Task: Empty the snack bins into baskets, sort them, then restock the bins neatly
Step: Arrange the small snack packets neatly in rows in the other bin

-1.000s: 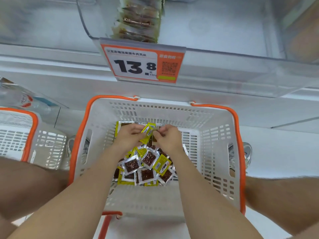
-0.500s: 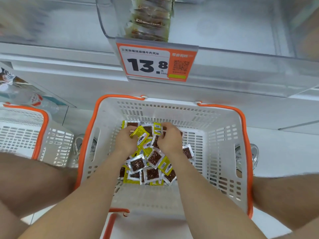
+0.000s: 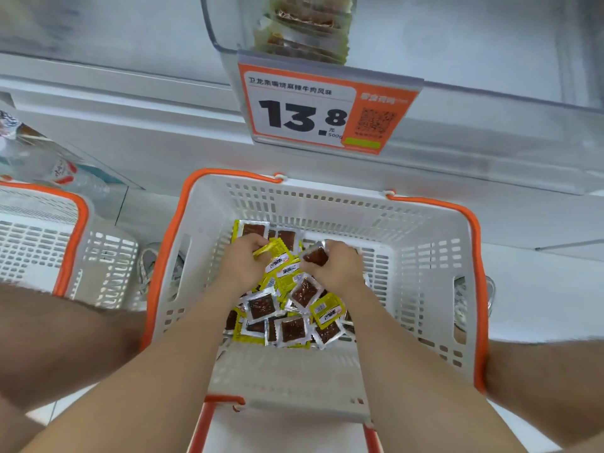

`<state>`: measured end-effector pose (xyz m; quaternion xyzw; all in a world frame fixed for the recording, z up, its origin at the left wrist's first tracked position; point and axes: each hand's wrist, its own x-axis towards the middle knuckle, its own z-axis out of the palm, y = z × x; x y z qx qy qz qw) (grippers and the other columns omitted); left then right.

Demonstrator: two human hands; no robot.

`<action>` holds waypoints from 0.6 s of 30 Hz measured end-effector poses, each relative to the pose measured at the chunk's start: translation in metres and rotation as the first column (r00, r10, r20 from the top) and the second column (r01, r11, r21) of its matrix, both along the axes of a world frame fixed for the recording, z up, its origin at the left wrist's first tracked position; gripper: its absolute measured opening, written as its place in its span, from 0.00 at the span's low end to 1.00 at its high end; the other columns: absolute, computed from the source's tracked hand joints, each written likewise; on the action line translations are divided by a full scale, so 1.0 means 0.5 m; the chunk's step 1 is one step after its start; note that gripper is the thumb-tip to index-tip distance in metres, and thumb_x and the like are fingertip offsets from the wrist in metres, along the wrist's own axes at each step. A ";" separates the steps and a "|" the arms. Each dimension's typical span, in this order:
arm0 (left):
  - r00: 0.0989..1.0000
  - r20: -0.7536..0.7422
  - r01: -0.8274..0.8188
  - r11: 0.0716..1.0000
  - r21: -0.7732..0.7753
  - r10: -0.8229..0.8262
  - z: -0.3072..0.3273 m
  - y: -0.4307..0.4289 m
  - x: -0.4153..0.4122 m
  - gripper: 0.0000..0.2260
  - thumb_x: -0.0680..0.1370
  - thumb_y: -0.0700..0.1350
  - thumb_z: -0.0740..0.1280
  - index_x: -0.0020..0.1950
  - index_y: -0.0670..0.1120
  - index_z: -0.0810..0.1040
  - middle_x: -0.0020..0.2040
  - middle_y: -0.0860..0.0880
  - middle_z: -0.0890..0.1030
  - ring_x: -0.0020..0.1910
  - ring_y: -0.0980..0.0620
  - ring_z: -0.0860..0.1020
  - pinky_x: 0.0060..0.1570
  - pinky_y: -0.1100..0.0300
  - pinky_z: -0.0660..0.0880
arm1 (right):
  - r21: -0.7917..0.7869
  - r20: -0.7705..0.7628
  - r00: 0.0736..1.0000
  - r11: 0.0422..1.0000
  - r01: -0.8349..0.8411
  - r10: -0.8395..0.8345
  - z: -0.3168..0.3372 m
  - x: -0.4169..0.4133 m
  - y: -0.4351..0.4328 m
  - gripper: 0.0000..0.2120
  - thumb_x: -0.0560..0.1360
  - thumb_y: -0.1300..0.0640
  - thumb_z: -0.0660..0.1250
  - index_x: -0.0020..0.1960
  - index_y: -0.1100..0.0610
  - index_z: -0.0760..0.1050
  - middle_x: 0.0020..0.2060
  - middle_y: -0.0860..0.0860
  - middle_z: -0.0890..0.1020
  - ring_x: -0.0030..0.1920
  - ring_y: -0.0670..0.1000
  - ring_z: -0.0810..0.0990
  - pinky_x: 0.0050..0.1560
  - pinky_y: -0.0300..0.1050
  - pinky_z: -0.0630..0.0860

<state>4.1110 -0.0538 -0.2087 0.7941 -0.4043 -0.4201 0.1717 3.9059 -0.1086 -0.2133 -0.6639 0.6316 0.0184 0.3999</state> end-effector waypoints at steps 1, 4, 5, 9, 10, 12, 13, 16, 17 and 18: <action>0.999 -0.042 -0.033 0.999 0.004 0.033 0.009 -0.001 -0.005 0.08 0.80 0.40 0.72 0.59 0.43 0.81 0.54 0.48 0.82 0.54 0.49 0.80 0.52 0.56 0.76 | 0.062 0.118 0.984 0.990 0.130 -0.137 0.002 0.000 0.004 0.19 0.66 0.35 0.78 0.43 0.48 0.82 0.36 0.44 0.85 0.44 0.50 0.85 0.54 0.53 0.80; 0.963 -0.224 -0.148 0.989 0.019 0.149 0.024 -0.002 -0.016 0.11 0.79 0.42 0.75 0.60 0.42 0.81 0.57 0.46 0.83 0.54 0.47 0.83 0.51 0.48 0.83 | 0.265 0.382 0.829 0.908 0.325 -0.409 0.034 0.000 0.009 0.14 0.68 0.47 0.84 0.46 0.54 0.85 0.38 0.49 0.88 0.41 0.50 0.88 0.48 0.54 0.85; 0.944 -0.277 -0.181 0.983 0.023 0.180 0.040 -0.001 -0.022 0.10 0.80 0.41 0.74 0.60 0.42 0.81 0.58 0.44 0.83 0.53 0.47 0.83 0.47 0.50 0.85 | 0.304 0.432 0.793 0.897 0.321 -0.430 0.045 -0.001 0.009 0.13 0.69 0.51 0.84 0.47 0.57 0.85 0.39 0.52 0.88 0.41 0.50 0.88 0.47 0.52 0.85; 0.817 -0.519 -0.269 0.962 0.040 0.250 0.101 -0.008 -0.046 0.08 0.78 0.39 0.75 0.56 0.43 0.82 0.57 0.43 0.83 0.53 0.47 0.85 0.42 0.55 0.84 | 0.376 0.535 0.719 0.887 0.269 -0.444 0.090 -0.008 0.015 0.11 0.71 0.58 0.82 0.50 0.58 0.83 0.44 0.55 0.88 0.44 0.50 0.88 0.43 0.41 0.81; 0.788 -0.562 -0.266 0.962 0.058 0.252 0.117 -0.010 -0.049 0.09 0.78 0.38 0.76 0.55 0.45 0.81 0.57 0.44 0.84 0.52 0.48 0.85 0.44 0.53 0.85 | 0.385 0.558 0.709 0.891 0.239 -0.431 0.102 -0.011 0.016 0.11 0.71 0.58 0.82 0.52 0.58 0.84 0.47 0.55 0.88 0.48 0.53 0.88 0.46 0.44 0.83; 0.778 -0.583 -0.238 0.969 0.071 0.234 0.141 -0.014 -0.054 0.13 0.75 0.39 0.78 0.57 0.44 0.82 0.57 0.43 0.84 0.52 0.47 0.86 0.49 0.48 0.85 | 0.357 0.580 0.709 0.908 0.221 -0.401 0.131 -0.018 0.016 0.12 0.71 0.60 0.81 0.53 0.58 0.85 0.49 0.56 0.88 0.51 0.56 0.88 0.53 0.50 0.84; 0.786 -0.580 -0.217 0.974 0.068 0.215 0.153 -0.018 -0.056 0.16 0.74 0.40 0.79 0.60 0.43 0.82 0.58 0.42 0.85 0.52 0.46 0.86 0.51 0.47 0.85 | 0.329 0.585 0.708 0.913 0.240 -0.397 0.147 -0.023 0.015 0.12 0.71 0.61 0.81 0.53 0.59 0.85 0.48 0.56 0.88 0.50 0.56 0.88 0.54 0.51 0.84; 0.830 -0.551 -0.098 0.995 0.009 0.087 0.207 -0.026 -0.065 0.16 0.76 0.31 0.73 0.60 0.46 0.83 0.58 0.43 0.86 0.50 0.48 0.86 0.53 0.50 0.84 | 0.221 0.568 0.728 0.923 0.315 -0.385 0.200 -0.037 0.013 0.09 0.69 0.63 0.82 0.48 0.59 0.86 0.43 0.58 0.88 0.42 0.53 0.87 0.50 0.54 0.84; 0.852 -0.523 -0.045 0.999 -0.014 0.031 0.230 -0.028 -0.069 0.18 0.77 0.29 0.70 0.58 0.49 0.84 0.57 0.45 0.86 0.49 0.49 0.86 0.53 0.51 0.84 | 0.172 0.555 0.751 0.933 0.317 -0.358 0.218 -0.042 0.012 0.09 0.68 0.62 0.82 0.46 0.56 0.87 0.41 0.56 0.88 0.41 0.54 0.87 0.48 0.56 0.84; 0.878 -0.478 -0.001 0.999 -0.035 -0.016 0.253 -0.029 -0.071 0.19 0.76 0.28 0.67 0.57 0.51 0.83 0.56 0.47 0.86 0.49 0.50 0.84 0.49 0.55 0.83 | 0.115 0.541 0.783 0.949 0.293 -0.307 0.242 -0.047 0.011 0.08 0.67 0.60 0.82 0.45 0.53 0.88 0.39 0.55 0.88 0.41 0.55 0.87 0.47 0.58 0.85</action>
